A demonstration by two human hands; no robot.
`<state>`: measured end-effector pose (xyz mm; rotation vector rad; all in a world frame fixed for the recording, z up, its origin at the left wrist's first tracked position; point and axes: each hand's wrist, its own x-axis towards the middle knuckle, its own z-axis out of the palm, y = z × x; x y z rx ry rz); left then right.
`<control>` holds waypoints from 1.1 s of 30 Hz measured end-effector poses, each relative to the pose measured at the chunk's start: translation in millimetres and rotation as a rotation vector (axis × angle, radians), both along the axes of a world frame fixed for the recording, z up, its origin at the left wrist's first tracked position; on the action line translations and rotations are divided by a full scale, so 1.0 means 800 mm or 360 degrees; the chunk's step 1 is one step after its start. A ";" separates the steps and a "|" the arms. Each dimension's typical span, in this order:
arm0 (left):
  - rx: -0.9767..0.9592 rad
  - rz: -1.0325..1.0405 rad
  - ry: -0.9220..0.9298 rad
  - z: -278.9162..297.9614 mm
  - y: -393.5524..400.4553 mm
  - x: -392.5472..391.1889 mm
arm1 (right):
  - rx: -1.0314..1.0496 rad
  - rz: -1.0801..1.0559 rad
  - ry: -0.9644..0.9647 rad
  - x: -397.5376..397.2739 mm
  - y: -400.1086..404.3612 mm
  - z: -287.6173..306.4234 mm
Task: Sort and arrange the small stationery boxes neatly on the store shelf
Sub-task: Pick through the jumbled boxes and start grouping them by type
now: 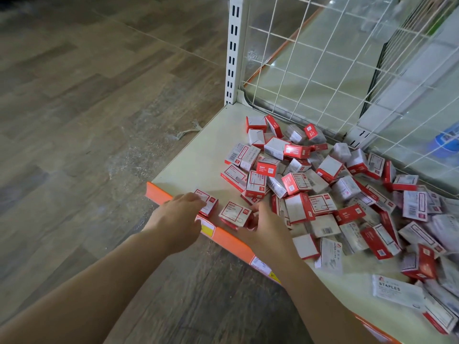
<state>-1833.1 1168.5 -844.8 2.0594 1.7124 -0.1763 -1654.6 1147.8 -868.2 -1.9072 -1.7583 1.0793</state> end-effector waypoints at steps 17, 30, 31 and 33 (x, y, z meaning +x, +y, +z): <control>-0.0063 -0.0326 0.0132 -0.005 0.003 -0.004 | 0.0020 0.0217 -0.0099 -0.011 0.015 -0.030; 0.0062 -0.0319 0.0165 -0.001 0.005 0.010 | 0.0356 -0.0209 -0.0003 0.019 0.011 -0.002; 0.0080 -0.0327 0.0149 -0.001 0.006 0.013 | 0.0417 -0.0271 -0.0004 0.024 0.016 0.003; 0.0096 -0.0301 0.0102 0.000 0.011 0.021 | 0.0511 -0.0319 -0.0046 0.032 0.028 0.012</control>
